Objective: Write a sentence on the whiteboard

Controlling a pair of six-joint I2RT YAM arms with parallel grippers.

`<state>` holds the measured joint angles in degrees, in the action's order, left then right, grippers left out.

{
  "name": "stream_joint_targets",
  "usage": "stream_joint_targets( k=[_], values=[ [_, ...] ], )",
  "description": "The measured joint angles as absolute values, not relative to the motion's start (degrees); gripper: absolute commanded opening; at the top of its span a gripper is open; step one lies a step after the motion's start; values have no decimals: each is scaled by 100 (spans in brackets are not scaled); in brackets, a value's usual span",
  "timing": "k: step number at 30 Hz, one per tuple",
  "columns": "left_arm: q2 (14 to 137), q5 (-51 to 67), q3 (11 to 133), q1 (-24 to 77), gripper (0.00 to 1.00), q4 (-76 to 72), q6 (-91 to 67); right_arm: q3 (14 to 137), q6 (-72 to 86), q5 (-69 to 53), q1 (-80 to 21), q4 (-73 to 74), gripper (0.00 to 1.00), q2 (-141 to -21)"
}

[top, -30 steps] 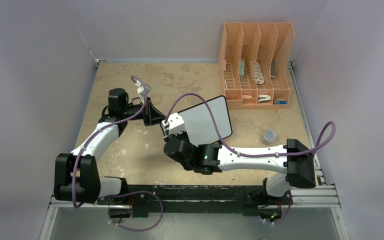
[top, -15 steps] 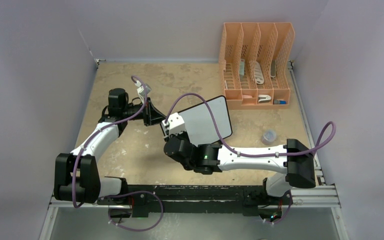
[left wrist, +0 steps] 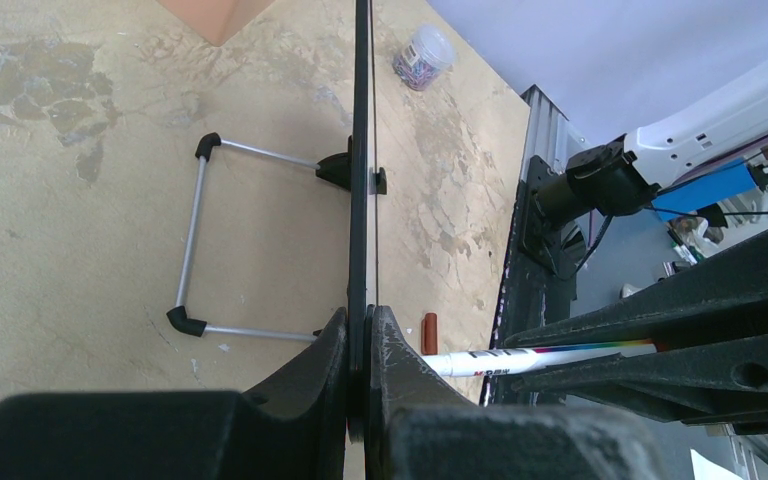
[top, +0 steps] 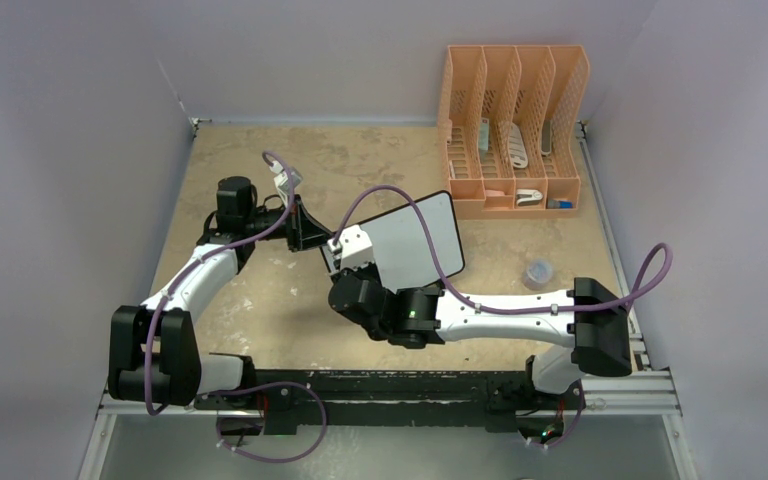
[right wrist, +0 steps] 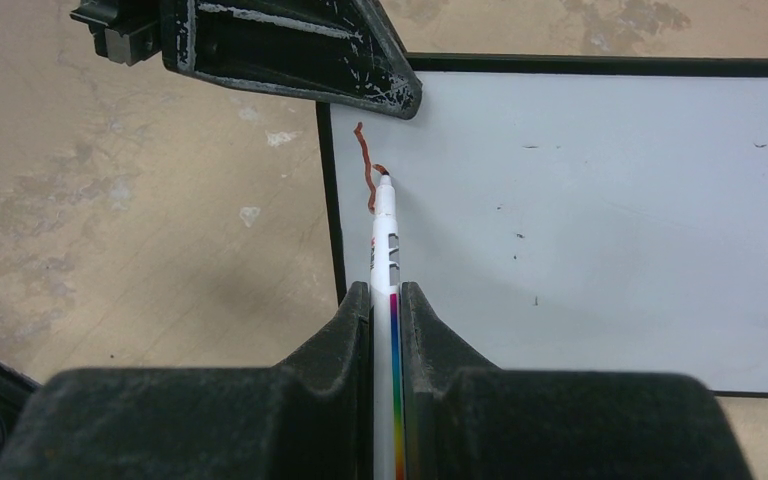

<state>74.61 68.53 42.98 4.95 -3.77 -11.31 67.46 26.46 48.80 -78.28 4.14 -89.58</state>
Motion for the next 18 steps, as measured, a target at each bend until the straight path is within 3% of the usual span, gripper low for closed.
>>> stream_joint_targets(
  k=[18],
  values=[
    [7467,6849,4300,495,0,-379,-1129,6698,2917,4976,-7797,600,0,-8897]
  ],
)
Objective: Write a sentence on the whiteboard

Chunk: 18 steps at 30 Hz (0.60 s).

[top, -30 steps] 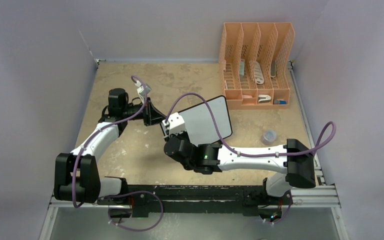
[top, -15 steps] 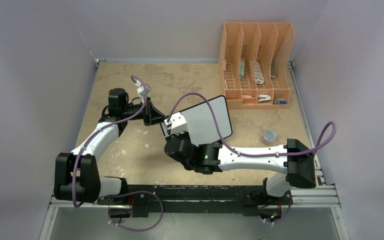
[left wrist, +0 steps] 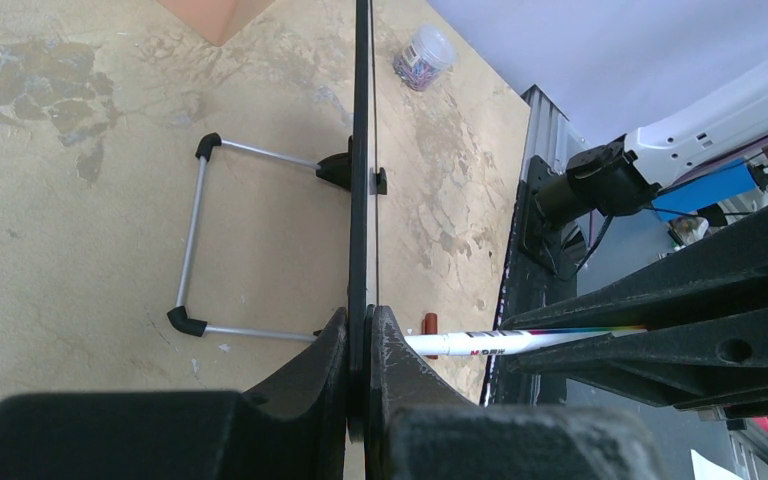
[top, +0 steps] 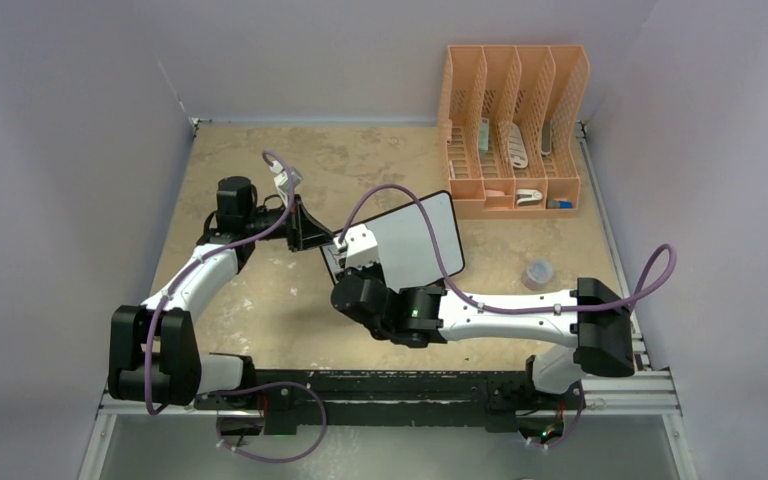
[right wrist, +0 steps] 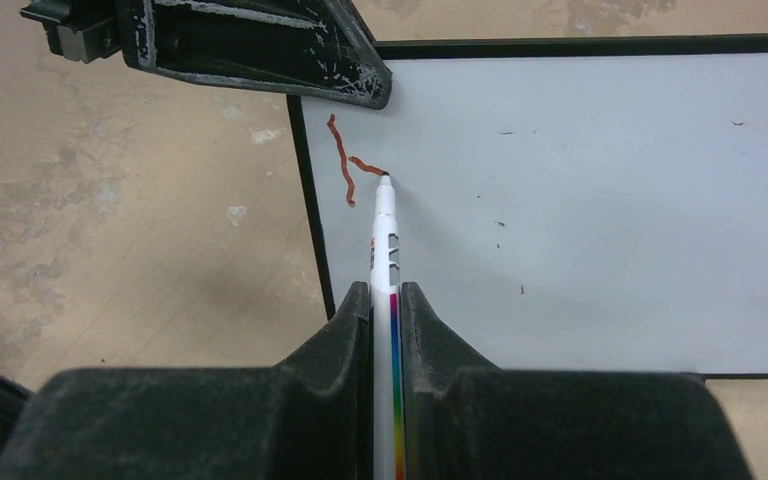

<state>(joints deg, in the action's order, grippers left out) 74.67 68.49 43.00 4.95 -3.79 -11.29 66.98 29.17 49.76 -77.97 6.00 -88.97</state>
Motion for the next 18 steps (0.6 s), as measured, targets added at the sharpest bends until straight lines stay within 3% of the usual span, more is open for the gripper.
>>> stream_joint_targets(
  k=[18],
  values=[
    [7481,6847,4309,495,0,-377,-1129,6694,3004,4930,-7782,735,0,-8882]
  ],
)
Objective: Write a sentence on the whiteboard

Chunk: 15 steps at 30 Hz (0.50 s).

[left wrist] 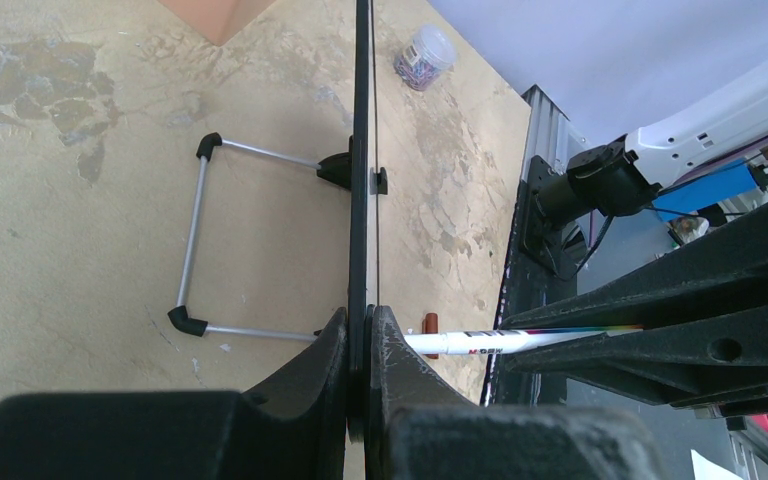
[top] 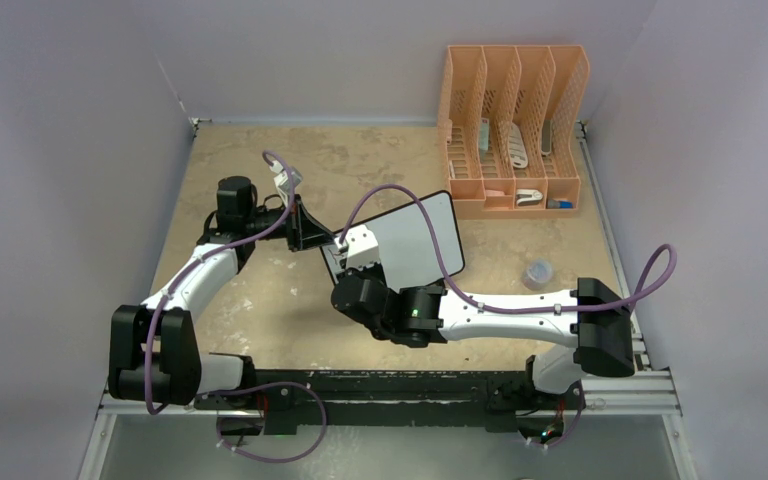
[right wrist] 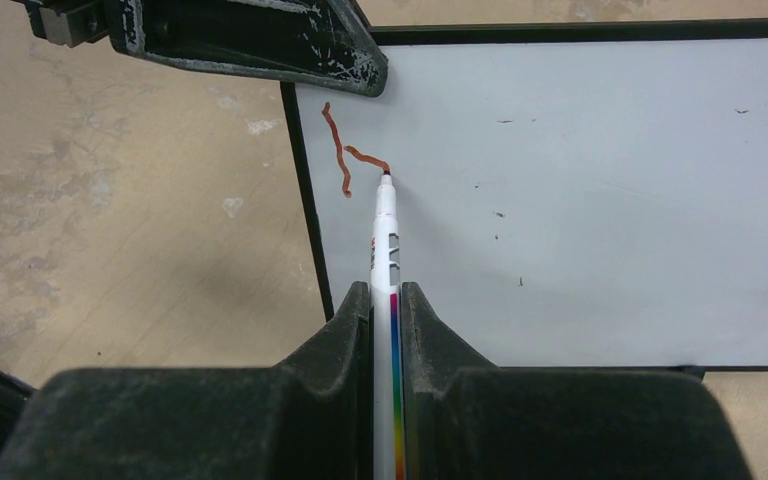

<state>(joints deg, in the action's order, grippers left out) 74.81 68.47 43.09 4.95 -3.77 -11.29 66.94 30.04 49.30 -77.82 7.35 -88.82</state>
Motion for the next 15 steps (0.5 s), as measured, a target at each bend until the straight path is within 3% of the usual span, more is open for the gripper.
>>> stream_joint_targets(
  k=[15],
  values=[
    [7489,6847,4316,495,0,-377,-1129,6694,3072,4810,-7782,932,0,-8882]
  ],
)
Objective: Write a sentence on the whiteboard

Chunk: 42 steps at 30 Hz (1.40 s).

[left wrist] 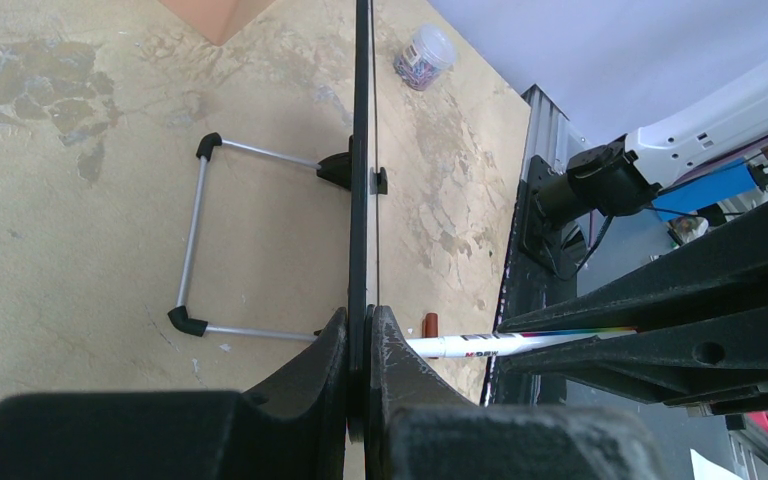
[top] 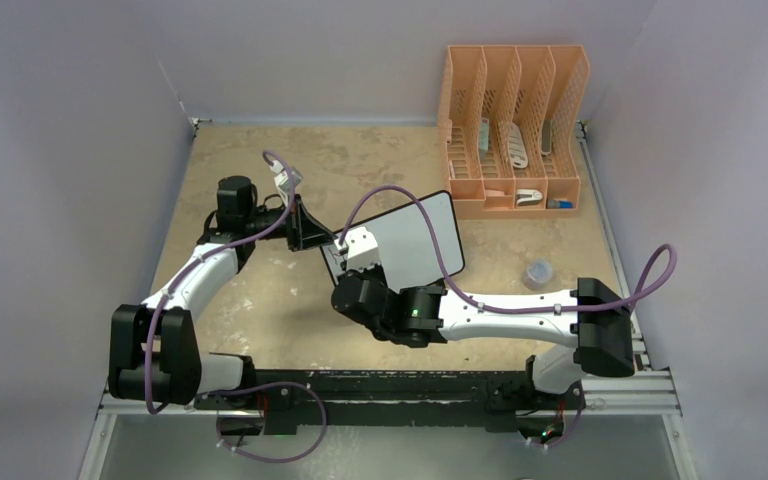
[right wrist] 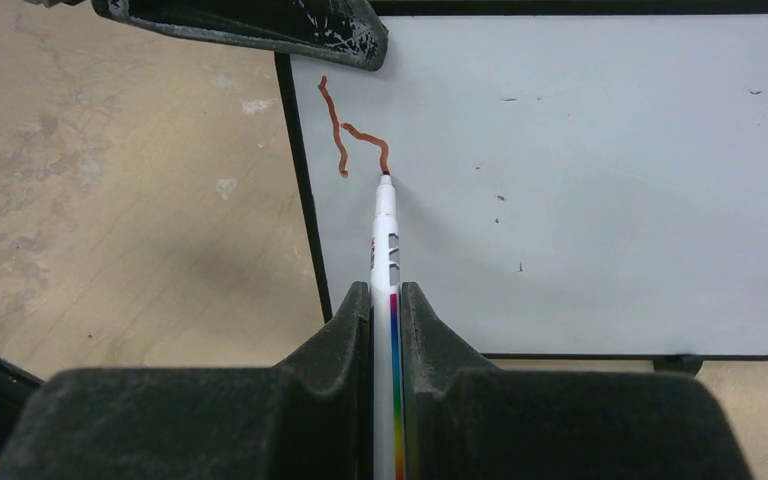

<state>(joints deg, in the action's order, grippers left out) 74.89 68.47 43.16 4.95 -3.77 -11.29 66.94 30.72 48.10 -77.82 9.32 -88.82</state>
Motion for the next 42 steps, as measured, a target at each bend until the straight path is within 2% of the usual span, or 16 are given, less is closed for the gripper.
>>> stream_joint_targets(
  k=[42],
  values=[
    [7505,6886,4329,495,0,-373,-1131,6060,2928,4685,-7642,491,0,-8211]
  ],
)
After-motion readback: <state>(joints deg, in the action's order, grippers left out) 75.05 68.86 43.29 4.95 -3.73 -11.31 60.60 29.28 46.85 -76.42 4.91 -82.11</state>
